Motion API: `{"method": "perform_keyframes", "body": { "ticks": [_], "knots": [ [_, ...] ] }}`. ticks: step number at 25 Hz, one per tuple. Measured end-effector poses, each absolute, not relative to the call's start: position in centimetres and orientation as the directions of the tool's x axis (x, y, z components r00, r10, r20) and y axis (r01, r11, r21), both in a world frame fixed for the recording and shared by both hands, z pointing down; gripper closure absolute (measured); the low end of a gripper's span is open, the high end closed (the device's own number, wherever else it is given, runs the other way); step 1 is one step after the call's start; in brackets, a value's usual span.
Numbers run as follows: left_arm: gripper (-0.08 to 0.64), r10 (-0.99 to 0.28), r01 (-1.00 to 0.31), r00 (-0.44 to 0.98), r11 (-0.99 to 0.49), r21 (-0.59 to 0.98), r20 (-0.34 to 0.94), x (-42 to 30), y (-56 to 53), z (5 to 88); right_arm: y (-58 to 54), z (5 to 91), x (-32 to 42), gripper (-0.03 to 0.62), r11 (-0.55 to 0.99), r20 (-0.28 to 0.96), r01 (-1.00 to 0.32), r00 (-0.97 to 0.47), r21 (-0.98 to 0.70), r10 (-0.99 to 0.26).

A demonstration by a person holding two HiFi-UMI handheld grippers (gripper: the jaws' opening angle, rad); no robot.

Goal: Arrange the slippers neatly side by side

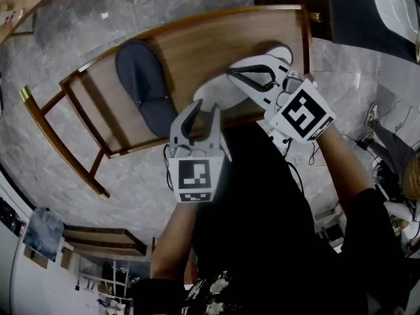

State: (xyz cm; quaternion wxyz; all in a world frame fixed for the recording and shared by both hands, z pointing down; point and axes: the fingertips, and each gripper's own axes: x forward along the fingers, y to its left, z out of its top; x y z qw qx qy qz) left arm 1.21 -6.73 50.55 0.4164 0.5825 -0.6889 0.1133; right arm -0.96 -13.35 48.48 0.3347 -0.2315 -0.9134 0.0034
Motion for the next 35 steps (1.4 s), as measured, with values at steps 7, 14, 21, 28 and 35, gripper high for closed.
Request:
{"method": "perform_keyframes", "body": {
  "ticks": [7, 14, 21, 28, 35],
  "knots": [
    [0.443, -0.688, -0.881, 0.168, 0.216, 0.420, 0.706, 4.3, -8.6, 52.0, -13.1, 50.2, -0.7, 0.508, 0.738, 0.713, 0.654, -0.436, -0.168, 0.549],
    [0.449, -0.668, -0.869, 0.215, 0.202, 0.452, 0.712, 5.1, -8.1, 52.6, -11.4, 52.6, -0.1, 0.496, 0.581, 0.763, 0.751, -0.165, -0.313, 0.624],
    [0.449, -0.651, -0.844, 0.253, 0.213, 0.492, 0.716, 6.4, -7.3, 53.6, -10.8, 54.3, 0.2, 0.454, 0.545, 0.785, 0.754, -0.063, -0.367, 0.616],
    [0.451, -0.655, -0.841, 0.224, 0.244, 0.483, 0.721, 5.7, -7.1, 54.0, -10.4, 53.8, 0.7, 0.519, 0.541, 0.789, 0.742, -0.026, -0.397, 0.614],
    [0.461, -0.669, -0.849, 0.197, 0.250, 0.466, 0.716, 4.6, -7.1, 53.5, -10.8, 51.3, 0.2, 0.553, 0.617, 0.787, 0.706, -0.138, -0.347, 0.601]
  ]
}}
